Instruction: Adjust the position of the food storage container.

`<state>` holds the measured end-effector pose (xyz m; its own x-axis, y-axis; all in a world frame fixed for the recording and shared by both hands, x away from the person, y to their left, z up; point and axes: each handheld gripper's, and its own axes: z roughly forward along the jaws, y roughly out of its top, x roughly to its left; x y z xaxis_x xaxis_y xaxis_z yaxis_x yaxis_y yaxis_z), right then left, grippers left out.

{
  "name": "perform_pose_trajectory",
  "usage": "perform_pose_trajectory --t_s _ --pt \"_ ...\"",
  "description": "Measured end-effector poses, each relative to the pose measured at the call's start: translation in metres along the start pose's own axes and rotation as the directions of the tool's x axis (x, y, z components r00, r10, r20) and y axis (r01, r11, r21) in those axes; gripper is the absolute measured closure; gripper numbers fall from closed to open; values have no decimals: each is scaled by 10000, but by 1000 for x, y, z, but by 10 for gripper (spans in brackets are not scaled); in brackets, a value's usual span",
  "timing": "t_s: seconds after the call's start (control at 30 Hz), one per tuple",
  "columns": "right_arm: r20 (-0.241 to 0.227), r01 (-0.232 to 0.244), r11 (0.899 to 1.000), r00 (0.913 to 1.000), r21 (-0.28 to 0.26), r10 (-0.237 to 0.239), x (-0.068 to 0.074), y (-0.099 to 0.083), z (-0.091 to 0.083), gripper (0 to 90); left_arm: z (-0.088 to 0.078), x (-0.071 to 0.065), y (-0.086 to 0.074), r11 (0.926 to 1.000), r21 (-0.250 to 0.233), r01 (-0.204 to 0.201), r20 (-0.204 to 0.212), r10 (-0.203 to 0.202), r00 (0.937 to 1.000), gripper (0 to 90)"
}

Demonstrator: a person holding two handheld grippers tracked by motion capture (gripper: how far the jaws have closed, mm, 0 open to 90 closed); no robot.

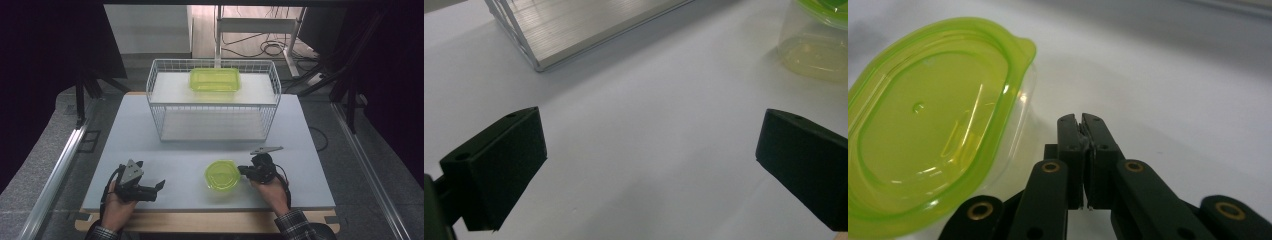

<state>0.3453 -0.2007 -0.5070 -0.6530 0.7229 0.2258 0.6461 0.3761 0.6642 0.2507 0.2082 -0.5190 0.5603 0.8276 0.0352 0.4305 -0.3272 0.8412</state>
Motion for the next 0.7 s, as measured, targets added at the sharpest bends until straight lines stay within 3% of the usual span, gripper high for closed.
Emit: perform_pose_trajectory --t_s 0.23,0.5,0.7 --pt "418 530 9968 9978 -596 -505 -3 -1 -23 751 1 0 0 10000 88 7 8 -7 10000 0" --pt "425 711 9963 9967 -488 -691 -9 -9 -33 391 1 0 0 9999 148 2 -6 -2 10000 0" --pt "265 562 9961 9982 -679 -545 -12 -11 -36 247 1 0 0 9999 149 -13 -24 13 10000 0"
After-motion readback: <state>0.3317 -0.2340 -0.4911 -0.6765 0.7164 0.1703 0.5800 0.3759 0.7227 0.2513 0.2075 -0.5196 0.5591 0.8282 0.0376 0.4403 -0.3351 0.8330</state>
